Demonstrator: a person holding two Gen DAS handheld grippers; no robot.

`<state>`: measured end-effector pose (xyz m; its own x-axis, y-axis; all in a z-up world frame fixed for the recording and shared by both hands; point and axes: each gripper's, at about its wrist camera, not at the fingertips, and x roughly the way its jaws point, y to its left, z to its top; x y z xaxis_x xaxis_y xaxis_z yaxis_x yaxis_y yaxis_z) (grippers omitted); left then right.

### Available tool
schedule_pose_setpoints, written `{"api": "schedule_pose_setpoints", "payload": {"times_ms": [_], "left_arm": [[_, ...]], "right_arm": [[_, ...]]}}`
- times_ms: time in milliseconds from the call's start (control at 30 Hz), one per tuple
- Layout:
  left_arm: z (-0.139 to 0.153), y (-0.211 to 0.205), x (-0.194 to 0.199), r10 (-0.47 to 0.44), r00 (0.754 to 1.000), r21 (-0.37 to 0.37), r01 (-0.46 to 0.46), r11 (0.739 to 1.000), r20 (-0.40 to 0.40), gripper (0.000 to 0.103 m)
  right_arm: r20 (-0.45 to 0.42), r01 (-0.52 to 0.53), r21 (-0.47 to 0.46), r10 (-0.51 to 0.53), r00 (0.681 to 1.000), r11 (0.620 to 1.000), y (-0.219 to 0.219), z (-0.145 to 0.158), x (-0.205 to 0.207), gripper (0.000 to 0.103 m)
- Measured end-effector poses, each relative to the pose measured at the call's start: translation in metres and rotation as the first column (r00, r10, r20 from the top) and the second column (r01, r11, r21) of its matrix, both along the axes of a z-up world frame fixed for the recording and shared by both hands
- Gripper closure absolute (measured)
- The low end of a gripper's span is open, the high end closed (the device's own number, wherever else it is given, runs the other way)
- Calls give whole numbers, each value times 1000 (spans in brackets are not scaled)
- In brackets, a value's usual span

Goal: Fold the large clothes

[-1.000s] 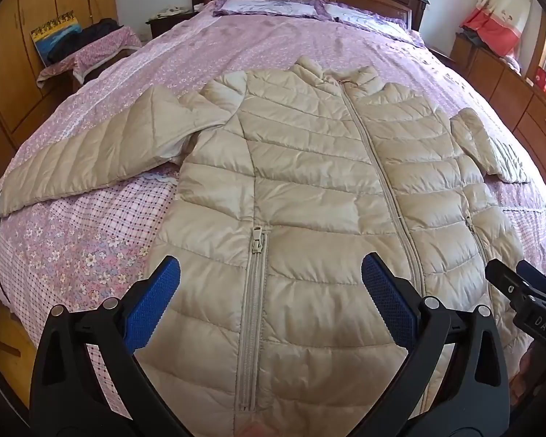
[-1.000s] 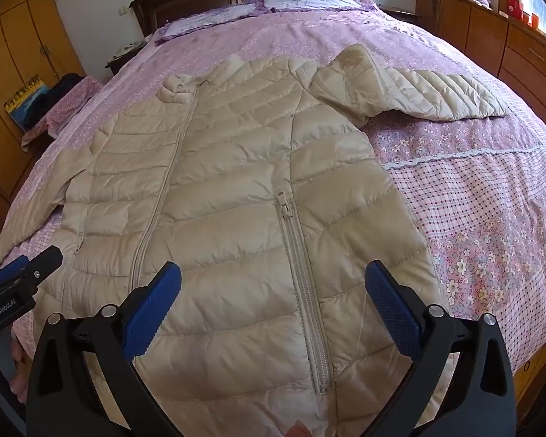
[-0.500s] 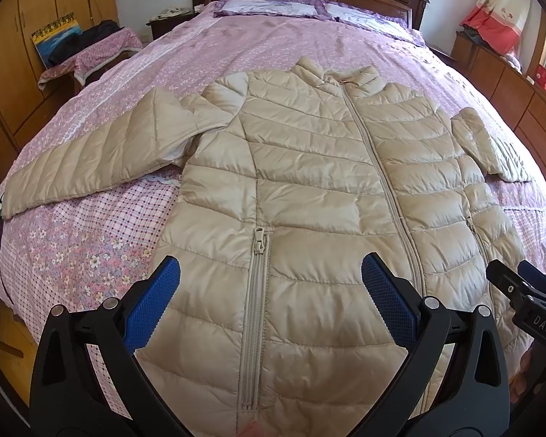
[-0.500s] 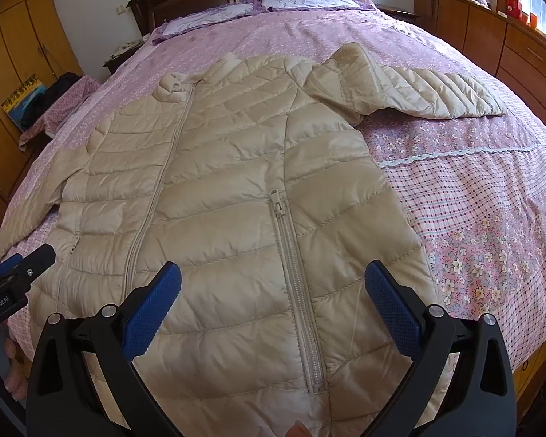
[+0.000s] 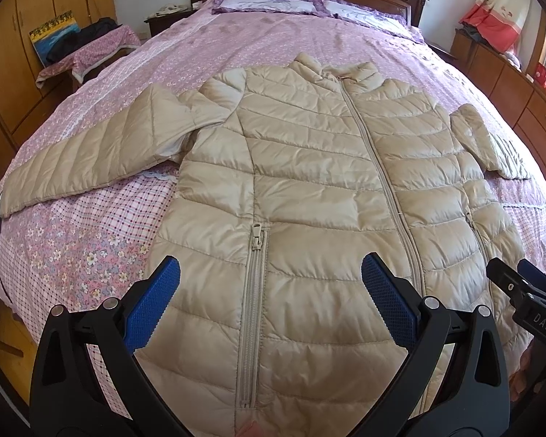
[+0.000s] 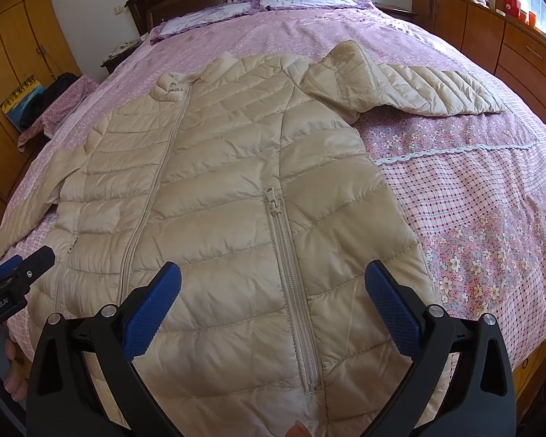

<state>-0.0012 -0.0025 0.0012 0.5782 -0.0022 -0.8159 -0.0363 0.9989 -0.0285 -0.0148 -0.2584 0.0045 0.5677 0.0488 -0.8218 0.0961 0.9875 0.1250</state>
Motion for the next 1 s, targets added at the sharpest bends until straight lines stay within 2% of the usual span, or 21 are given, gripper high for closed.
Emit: {"api": "schedule_pose_setpoints", "payload": {"times_ms": [433,1000], "left_arm": [[4,-5,2,-19,1000,4,19,1000,-4,3],[5,3,2,14,1000,1,-14,1000,-11,3]], "right_arm": [[0,-13,-7,13,1000,1000,3,3,2,5],[9,-12,-12,12,1000,1000,3,6,4,5]]}}
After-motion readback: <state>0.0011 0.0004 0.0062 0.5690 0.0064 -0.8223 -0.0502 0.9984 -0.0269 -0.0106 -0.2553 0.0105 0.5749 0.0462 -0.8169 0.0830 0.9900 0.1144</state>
